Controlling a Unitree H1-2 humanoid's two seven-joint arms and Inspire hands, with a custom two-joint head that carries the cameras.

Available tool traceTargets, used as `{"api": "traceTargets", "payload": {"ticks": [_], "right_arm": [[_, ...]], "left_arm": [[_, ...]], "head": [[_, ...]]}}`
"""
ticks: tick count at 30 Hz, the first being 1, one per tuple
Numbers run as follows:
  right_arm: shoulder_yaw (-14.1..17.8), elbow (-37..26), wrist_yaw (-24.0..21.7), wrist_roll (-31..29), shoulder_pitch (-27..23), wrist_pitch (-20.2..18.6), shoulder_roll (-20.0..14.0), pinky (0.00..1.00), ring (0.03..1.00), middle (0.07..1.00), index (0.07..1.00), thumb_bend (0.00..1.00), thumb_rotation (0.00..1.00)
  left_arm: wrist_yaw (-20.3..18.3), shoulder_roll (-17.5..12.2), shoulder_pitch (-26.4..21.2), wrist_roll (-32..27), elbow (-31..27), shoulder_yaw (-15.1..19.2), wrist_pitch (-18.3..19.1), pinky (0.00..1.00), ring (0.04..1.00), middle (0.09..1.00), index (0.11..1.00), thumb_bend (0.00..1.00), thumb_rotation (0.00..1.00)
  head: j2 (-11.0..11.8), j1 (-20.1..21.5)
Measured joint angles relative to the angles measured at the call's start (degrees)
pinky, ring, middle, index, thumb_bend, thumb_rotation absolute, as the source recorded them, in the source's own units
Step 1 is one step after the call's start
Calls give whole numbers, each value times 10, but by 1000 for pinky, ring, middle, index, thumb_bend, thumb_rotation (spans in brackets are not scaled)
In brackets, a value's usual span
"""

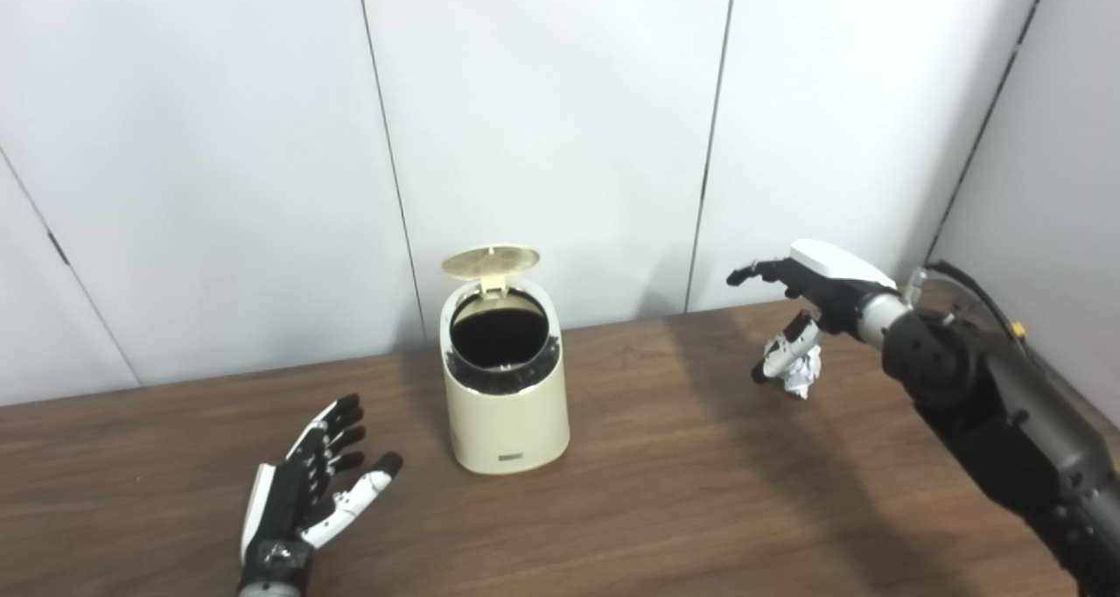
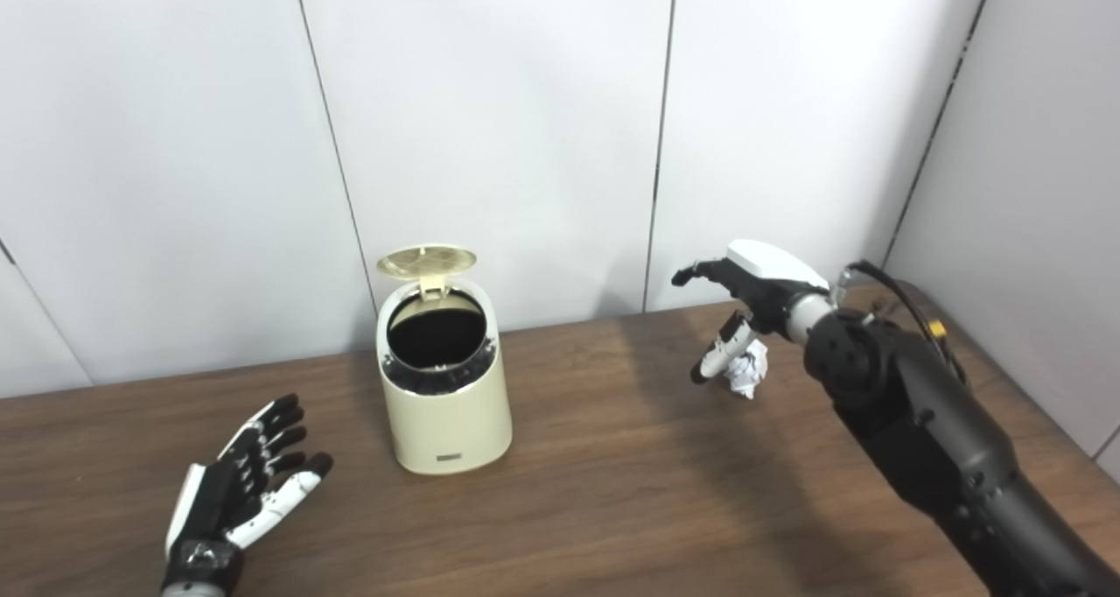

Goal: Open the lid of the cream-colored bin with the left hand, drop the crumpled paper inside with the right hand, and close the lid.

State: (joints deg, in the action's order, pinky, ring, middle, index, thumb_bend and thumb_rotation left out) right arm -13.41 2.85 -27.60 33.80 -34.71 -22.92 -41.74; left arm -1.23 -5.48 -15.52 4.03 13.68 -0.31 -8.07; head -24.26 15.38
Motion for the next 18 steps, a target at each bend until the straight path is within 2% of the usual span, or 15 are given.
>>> {"api": "traceTargets", "payload": {"ticks": [5, 11, 14, 18], "right_arm": [[-5, 42, -21, 5, -11, -9, -4, 724, 901, 931, 826, 899, 124], [-15, 77, -24, 11, -22, -8, -4, 864, 935, 943, 841, 886, 149], [-25, 93, -38, 14, -29, -11, -4, 776, 922, 962, 861, 866, 184], [-43, 121, -58, 17, -39, -15, -4, 761, 911, 956, 870, 854, 153]], "left_arm": [[-1, -4, 0, -1, 0, 0, 0, 779, 849, 875, 893, 759, 353], [-1, -4, 0, -1, 0, 0, 0, 786, 849, 872, 886, 763, 350], [-2, -5, 0, -2, 0, 0, 0, 785, 848, 870, 878, 756, 345], [-2, -5, 0, -1, 0, 0, 0, 792, 848, 866, 874, 750, 344]], "head": [[0, 2], [-1, 4], [-1, 4], [-2, 4]]}}
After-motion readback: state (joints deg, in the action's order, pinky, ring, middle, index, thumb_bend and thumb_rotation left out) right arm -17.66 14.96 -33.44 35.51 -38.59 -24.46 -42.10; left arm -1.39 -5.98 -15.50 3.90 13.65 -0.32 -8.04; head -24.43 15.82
